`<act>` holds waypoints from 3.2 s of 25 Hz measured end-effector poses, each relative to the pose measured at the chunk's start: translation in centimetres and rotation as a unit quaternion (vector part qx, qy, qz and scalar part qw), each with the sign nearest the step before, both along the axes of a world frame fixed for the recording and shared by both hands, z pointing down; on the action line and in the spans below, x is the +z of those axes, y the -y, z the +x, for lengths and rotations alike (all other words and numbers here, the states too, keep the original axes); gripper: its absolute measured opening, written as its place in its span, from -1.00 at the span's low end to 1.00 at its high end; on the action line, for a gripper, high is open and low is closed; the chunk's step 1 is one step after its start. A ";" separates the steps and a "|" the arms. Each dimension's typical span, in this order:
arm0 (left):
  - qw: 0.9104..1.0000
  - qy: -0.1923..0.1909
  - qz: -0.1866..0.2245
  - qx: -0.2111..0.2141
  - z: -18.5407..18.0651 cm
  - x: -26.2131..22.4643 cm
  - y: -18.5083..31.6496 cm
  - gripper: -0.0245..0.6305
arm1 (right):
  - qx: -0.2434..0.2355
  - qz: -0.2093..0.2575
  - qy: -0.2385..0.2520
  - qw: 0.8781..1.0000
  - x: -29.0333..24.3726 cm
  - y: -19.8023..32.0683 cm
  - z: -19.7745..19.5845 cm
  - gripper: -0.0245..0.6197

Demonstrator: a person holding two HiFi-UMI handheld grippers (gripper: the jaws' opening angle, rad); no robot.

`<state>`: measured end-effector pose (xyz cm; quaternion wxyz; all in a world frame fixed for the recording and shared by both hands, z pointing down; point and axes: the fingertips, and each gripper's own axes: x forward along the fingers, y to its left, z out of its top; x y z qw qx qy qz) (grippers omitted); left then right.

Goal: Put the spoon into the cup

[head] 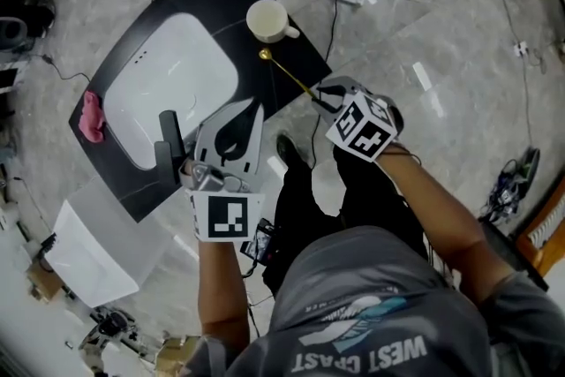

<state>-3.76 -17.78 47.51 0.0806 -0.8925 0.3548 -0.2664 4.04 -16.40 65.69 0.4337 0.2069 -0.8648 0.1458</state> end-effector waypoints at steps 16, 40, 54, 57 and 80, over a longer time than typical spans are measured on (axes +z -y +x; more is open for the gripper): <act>0.999 -0.002 -0.038 -0.010 -1.4 3.7 -0.4 -0.92 | 0.024 -0.054 -0.025 0.998 6.9 -0.6 -0.5 -0.59; 0.999 -0.003 -0.032 -0.004 -0.7 3.0 -0.4 -0.92 | 0.047 -0.041 -0.016 0.998 5.9 -0.3 0.2 -0.83; 1.000 0.002 -0.006 0.003 -1.0 0.1 0.1 -0.92 | 0.062 -0.010 -0.013 0.998 2.2 1.4 1.1 -0.83; 1.000 0.002 -0.002 0.004 -1.1 -0.6 0.3 -0.92 | 0.073 -0.007 -0.014 0.997 1.5 2.0 1.6 -0.83; 1.000 -0.005 0.024 0.001 -2.4 -3.8 2.9 -0.92 | 0.099 0.003 -0.053 0.994 -2.7 7.4 4.3 -0.83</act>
